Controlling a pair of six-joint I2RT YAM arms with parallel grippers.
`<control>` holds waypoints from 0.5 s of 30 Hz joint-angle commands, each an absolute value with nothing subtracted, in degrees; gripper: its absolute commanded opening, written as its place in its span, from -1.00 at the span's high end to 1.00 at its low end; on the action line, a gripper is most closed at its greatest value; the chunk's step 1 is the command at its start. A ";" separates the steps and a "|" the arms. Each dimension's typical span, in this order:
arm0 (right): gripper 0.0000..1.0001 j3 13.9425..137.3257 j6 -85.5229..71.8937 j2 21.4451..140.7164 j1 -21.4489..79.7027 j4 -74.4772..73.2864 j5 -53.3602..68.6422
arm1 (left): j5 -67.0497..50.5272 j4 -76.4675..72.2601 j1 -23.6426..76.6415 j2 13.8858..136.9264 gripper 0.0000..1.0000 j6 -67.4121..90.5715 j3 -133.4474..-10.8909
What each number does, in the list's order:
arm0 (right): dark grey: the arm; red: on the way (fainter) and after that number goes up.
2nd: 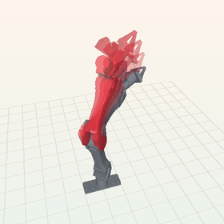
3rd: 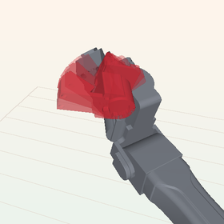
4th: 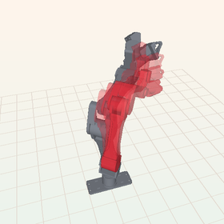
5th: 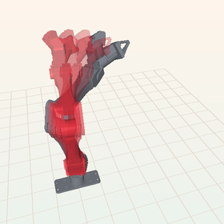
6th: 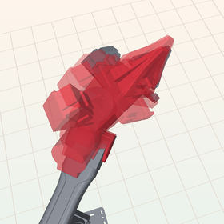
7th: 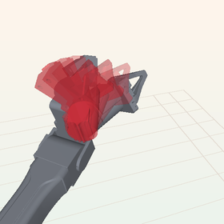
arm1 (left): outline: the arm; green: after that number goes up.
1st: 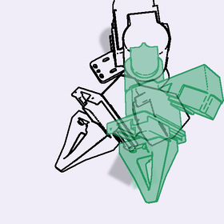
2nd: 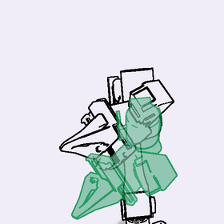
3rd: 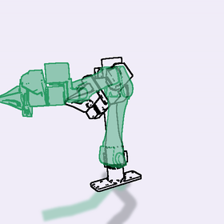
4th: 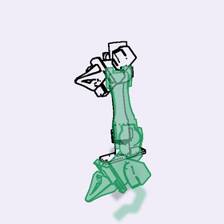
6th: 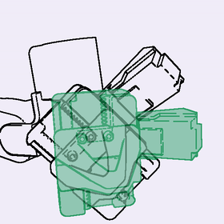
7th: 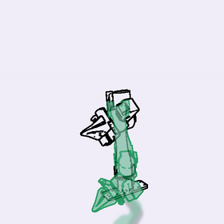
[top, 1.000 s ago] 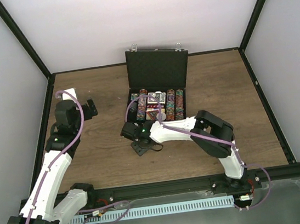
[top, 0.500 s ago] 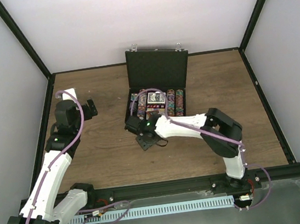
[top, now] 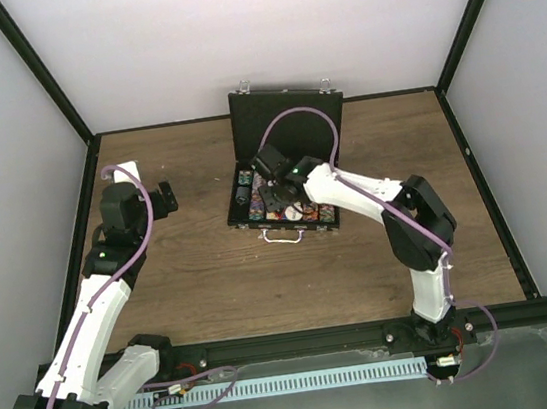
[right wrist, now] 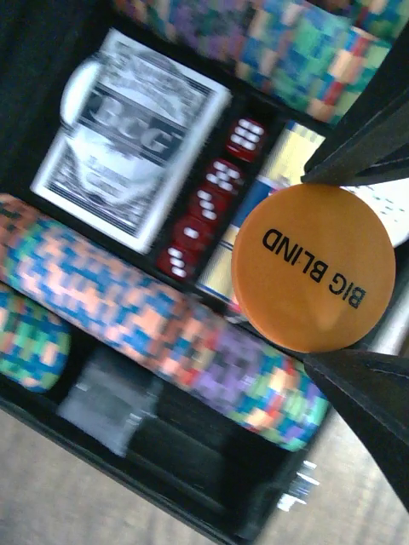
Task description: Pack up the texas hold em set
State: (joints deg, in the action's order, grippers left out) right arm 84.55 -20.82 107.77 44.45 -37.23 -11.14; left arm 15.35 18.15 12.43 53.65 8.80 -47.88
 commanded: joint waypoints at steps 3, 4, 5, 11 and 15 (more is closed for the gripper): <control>-0.02 92.21 -16.03 115.32 40.73 -33.44 -9.96 | 15.60 17.71 12.74 54.11 -1.00 8.44 -48.14; -0.02 93.15 -15.96 116.29 40.20 -33.25 -10.21 | 15.61 17.74 12.74 54.06 -1.00 8.44 -48.15; -0.02 93.63 -15.90 117.07 39.86 -33.03 -10.42 | 15.64 17.75 12.74 54.13 -1.00 8.46 -48.16; -0.03 94.55 -16.35 120.25 38.70 -31.17 -9.93 | 15.39 17.67 12.74 54.40 -1.00 8.43 -48.22; -0.09 95.19 -16.58 121.78 38.59 -31.30 -9.70 | 15.37 17.72 12.74 54.51 -1.00 8.41 -48.21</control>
State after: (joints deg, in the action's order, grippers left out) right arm 92.23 -16.93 120.49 39.09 -32.51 -10.00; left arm 15.35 18.17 12.43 54.33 8.78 -47.88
